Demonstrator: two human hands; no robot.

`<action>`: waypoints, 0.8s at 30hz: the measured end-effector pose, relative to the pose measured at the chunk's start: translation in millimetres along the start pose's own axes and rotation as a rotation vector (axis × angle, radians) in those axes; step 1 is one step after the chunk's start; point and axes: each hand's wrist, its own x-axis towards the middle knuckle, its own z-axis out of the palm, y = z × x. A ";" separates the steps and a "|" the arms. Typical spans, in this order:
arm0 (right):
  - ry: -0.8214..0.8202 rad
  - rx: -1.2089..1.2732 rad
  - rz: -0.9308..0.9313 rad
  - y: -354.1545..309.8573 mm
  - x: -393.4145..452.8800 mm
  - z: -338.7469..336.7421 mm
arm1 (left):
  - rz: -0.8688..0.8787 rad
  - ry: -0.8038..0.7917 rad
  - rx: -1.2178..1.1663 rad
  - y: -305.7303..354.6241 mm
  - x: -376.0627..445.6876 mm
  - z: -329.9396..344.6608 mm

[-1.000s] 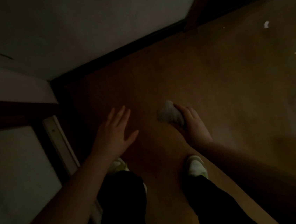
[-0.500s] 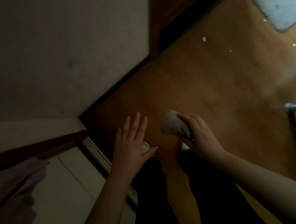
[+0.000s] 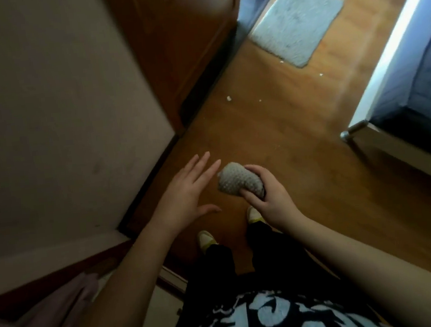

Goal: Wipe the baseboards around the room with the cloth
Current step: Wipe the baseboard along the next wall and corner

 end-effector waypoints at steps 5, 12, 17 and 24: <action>0.126 0.081 -0.020 -7.9 -30.7 -46.5 | 0.146 -0.041 -0.016 51.1 29.2 -17.5; 0.194 0.217 0.006 2.5 -54.7 -108.6 | 0.312 -0.047 -0.030 118.3 77.0 -28.8; 0.142 0.443 0.156 19.0 -51.9 -171.0 | 0.267 -0.059 -0.274 164.9 119.5 -26.4; 0.118 0.579 0.209 36.7 -32.7 -242.6 | -0.077 -0.129 -0.552 228.4 180.7 -24.3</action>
